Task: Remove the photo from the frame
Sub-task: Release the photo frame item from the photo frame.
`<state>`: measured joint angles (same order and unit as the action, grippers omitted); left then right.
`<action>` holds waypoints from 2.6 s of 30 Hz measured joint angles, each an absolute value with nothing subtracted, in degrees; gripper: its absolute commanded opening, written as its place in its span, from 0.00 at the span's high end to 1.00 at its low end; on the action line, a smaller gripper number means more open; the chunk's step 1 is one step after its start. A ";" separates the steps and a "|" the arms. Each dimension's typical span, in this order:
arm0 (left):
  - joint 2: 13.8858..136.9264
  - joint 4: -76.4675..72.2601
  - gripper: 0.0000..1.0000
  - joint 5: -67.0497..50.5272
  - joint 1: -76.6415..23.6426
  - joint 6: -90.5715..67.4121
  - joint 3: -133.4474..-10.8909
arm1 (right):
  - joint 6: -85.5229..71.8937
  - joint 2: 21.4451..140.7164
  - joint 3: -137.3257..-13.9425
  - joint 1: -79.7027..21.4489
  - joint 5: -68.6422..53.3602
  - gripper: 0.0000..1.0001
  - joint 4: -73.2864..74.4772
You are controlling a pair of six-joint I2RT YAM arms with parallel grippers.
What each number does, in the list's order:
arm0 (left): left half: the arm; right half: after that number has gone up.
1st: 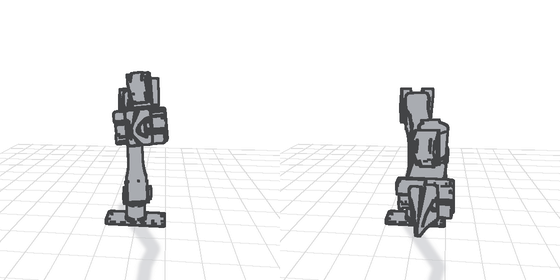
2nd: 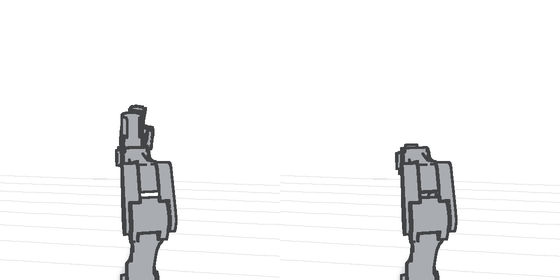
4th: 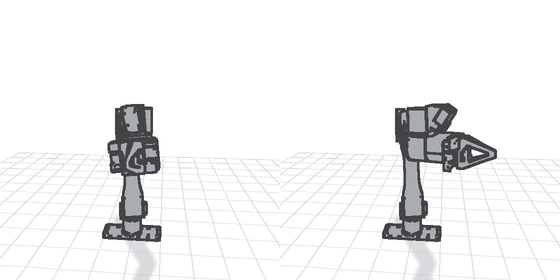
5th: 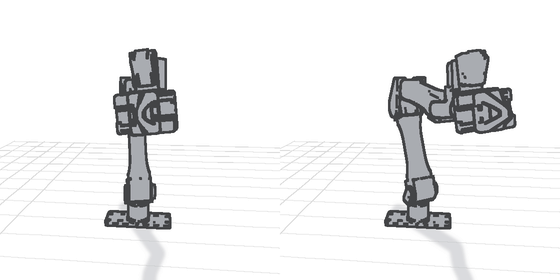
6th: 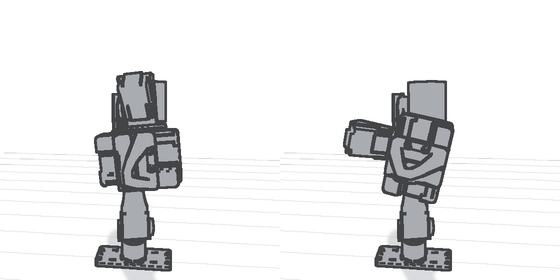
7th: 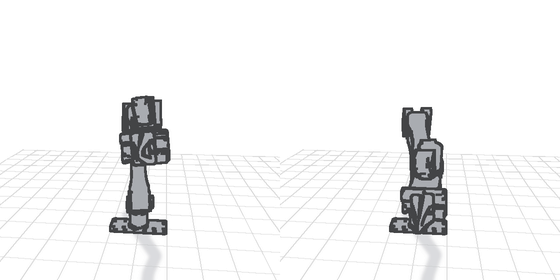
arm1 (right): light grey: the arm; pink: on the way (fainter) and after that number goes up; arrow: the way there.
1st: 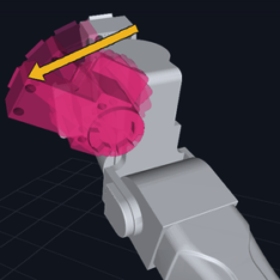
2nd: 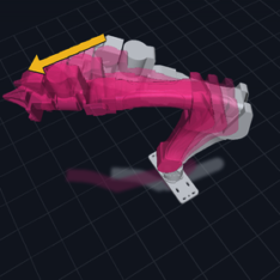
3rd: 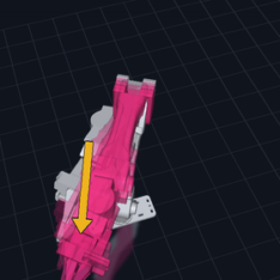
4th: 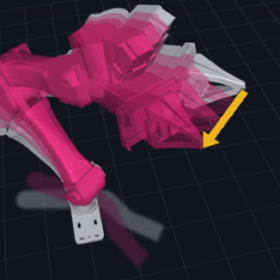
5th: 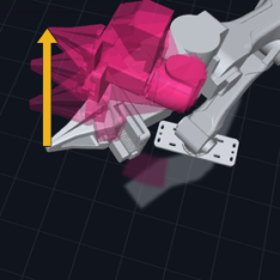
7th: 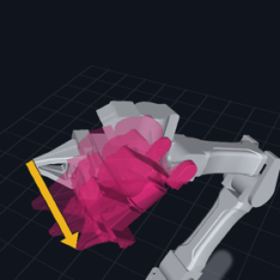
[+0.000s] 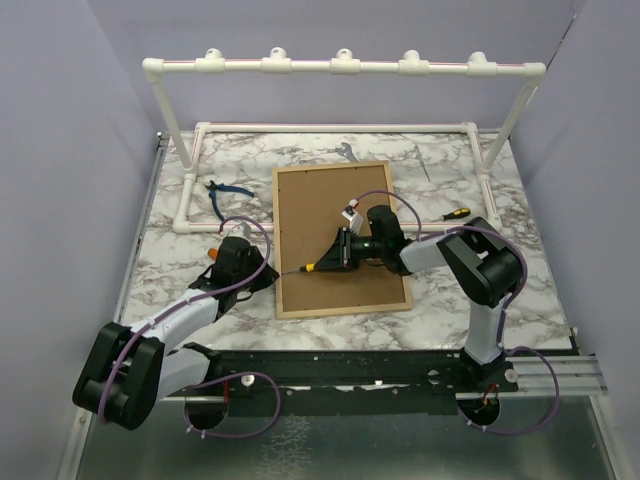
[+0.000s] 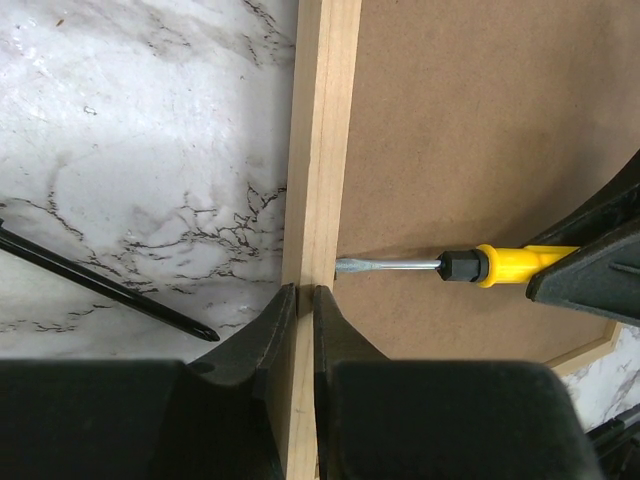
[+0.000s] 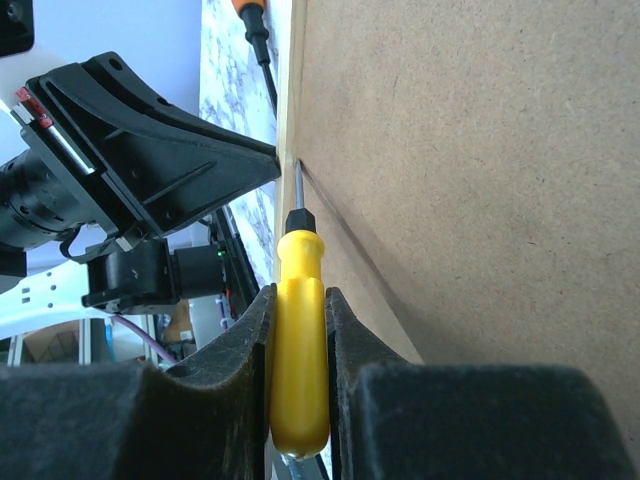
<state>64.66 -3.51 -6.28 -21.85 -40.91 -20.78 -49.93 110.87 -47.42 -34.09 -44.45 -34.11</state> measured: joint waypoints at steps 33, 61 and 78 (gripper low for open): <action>65.49 -4.91 0.90 -7.11 -21.80 -40.97 -20.75 | -49.56 107.87 -46.00 -33.63 -42.92 0.99 -30.76; 67.31 -10.55 0.93 -8.78 -21.37 -42.87 -19.22 | -54.02 109.95 -46.06 -33.43 -43.72 0.99 -33.93; 69.41 -16.91 0.95 -5.74 -22.41 -45.36 -17.80 | -49.89 105.23 -55.11 -36.97 -36.12 0.99 -13.56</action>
